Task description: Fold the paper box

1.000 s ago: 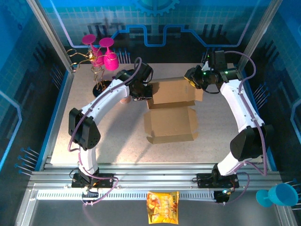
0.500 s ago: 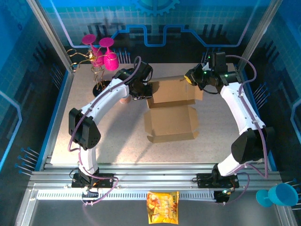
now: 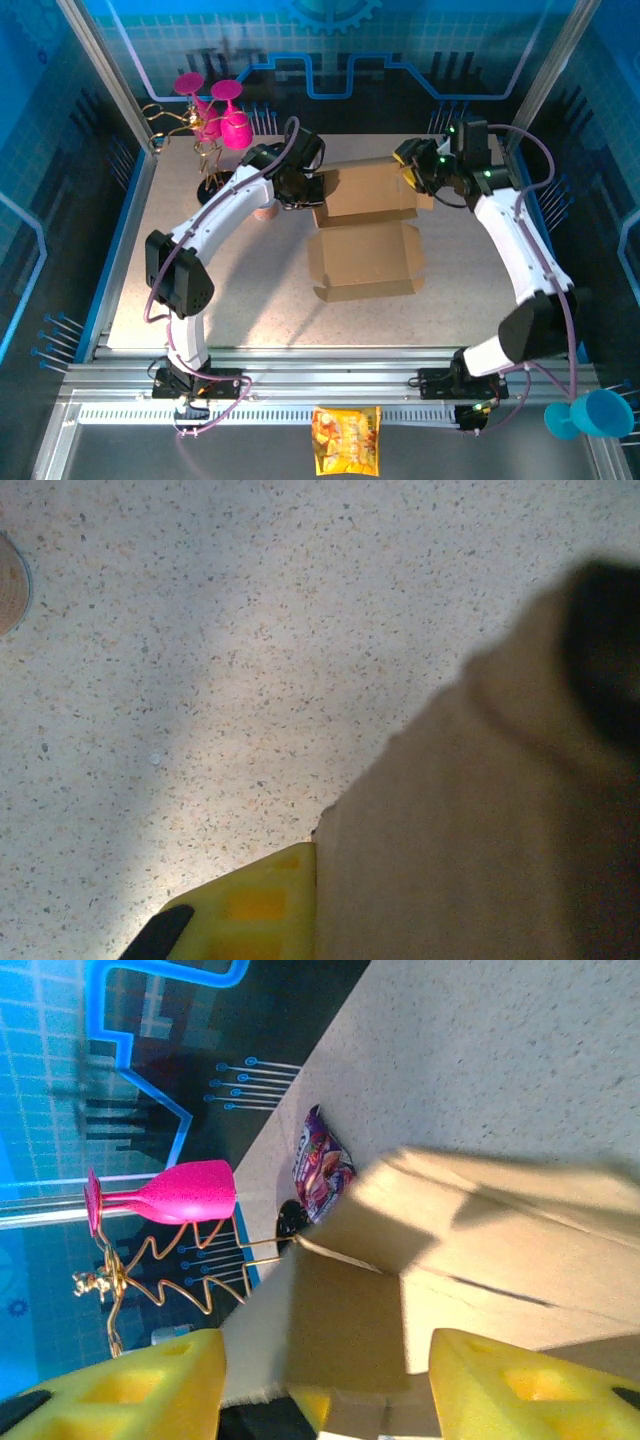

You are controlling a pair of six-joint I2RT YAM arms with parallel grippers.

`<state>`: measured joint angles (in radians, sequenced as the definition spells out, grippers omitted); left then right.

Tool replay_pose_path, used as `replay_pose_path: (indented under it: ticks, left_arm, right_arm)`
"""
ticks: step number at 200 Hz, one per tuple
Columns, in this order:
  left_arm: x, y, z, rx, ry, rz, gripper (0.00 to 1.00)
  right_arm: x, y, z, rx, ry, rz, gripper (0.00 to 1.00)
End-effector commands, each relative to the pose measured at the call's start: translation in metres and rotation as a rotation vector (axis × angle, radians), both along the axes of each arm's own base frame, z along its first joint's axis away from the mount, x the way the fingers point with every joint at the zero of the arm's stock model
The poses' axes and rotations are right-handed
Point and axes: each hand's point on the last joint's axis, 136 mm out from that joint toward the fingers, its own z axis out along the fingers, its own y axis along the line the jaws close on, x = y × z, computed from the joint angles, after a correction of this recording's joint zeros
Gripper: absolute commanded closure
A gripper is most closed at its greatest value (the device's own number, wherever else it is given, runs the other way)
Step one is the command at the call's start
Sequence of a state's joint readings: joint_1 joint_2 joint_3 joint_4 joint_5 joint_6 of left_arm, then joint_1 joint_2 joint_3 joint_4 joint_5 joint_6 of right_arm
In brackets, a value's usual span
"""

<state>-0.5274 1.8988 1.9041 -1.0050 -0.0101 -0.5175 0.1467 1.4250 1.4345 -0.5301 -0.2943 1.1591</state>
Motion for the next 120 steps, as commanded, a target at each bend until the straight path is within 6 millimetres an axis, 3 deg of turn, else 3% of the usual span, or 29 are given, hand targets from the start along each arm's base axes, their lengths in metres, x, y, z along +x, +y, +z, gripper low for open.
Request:
replay_pose_path:
  ticks: [1, 17, 43, 65, 120]
  left_arm:
    - [-0.002, -0.002, 0.015, -0.015, -0.013, -0.008, 1.00]
    - [-0.002, -0.001, 0.015, -0.009, -0.013, -0.010, 1.00]
    - [0.000, 0.000, 0.016, -0.002, -0.015, -0.011, 1.00]
    - [0.001, -0.001, 0.018, 0.001, -0.015, -0.013, 1.00]
    - [0.002, -0.001, 0.019, 0.003, -0.012, -0.014, 1.00]
  right_arm:
    - [-0.023, -0.031, 0.018, -0.073, -0.132, -0.075, 0.42]
    - [-0.042, -0.044, 0.001, -0.110, -0.126, -0.104, 0.44]
    - [-0.057, -0.046, -0.036, -0.148, -0.063, -0.082, 0.51]
    - [-0.055, -0.041, -0.061, -0.139, -0.025, -0.057, 0.51]
    - [-0.035, -0.036, -0.078, -0.169, -0.002, -0.020, 0.57]
